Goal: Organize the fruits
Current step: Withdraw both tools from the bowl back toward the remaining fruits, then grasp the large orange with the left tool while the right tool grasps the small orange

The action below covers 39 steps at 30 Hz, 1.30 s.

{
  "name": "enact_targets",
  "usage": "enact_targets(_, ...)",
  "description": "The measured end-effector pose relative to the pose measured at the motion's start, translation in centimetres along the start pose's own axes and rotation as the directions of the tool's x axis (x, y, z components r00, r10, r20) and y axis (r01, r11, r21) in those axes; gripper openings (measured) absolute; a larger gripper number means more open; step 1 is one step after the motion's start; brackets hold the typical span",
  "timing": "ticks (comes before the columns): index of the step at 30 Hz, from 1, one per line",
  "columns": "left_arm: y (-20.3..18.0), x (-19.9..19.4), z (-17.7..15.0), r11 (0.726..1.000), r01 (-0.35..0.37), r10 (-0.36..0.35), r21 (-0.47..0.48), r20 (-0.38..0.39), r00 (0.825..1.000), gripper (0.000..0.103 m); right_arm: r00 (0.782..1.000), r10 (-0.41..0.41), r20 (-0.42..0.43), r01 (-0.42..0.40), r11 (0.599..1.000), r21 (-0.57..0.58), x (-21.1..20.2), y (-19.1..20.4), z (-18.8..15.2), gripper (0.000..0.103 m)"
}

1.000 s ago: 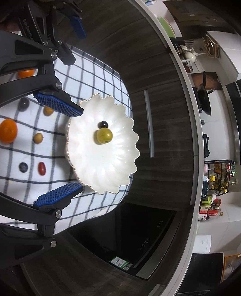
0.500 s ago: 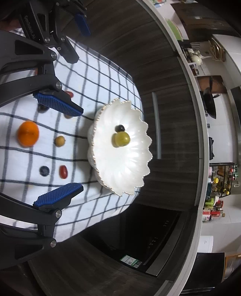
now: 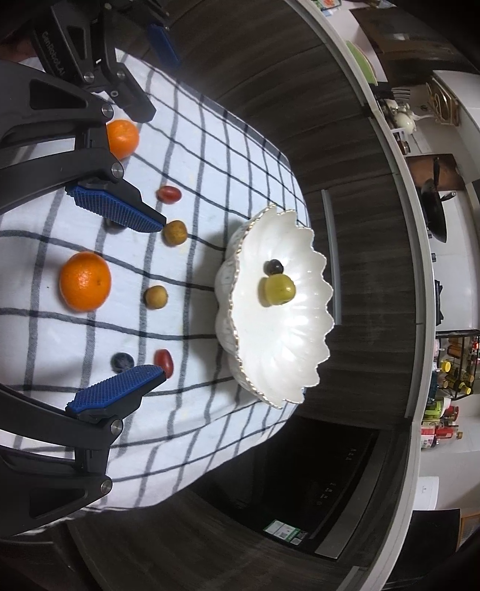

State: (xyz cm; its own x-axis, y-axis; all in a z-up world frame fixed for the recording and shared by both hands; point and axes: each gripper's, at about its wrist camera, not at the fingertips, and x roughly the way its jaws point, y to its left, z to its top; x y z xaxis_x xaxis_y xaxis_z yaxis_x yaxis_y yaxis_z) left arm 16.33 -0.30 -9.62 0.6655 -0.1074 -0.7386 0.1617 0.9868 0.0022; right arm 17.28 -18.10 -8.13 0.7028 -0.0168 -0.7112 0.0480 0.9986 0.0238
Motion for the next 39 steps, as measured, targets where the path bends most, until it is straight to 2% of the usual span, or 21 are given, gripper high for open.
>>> enact_targets(13, -0.1, 1.0, -1.8, 0.999, -0.032, 0.032, 0.002, 0.028, 0.999, 0.087, 0.999, -0.005, 0.032, 0.007, 0.999, -0.040, 0.2, 0.9, -1.9, 0.075)
enact_targets(34, -0.3, 3.7, -4.4, 0.999, -0.045, 0.045, 0.029, 0.007, 0.999, 0.086, 1.000, -0.005, -0.003, 0.005, 0.998, -0.060, 2.7, 0.9, -4.5, 0.075)
enact_targets(39, -0.3, 4.3, -4.4, 0.998, -0.048, 0.048, 0.027, 0.000, 0.999, 0.083, 1.000, -0.002, -0.021, 0.001, 0.999, -0.049, 3.6, 0.7, -4.8, 0.075)
